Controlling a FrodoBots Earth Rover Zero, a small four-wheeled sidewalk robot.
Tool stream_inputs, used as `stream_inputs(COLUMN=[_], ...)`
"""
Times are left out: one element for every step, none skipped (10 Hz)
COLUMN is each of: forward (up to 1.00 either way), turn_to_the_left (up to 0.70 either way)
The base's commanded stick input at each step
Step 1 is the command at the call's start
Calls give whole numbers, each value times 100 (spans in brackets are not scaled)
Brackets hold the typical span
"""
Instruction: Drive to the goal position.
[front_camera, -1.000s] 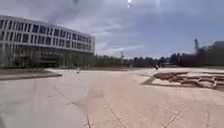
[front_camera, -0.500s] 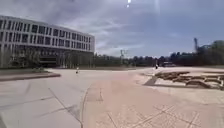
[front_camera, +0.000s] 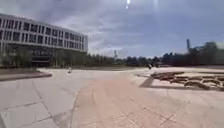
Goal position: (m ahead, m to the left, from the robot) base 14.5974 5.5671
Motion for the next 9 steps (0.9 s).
stream_inputs(forward=[50,50,35,11,0,0,0,0,0], turn_to_the_left=[-26,-42,-31,0,0,0,0,0,0])
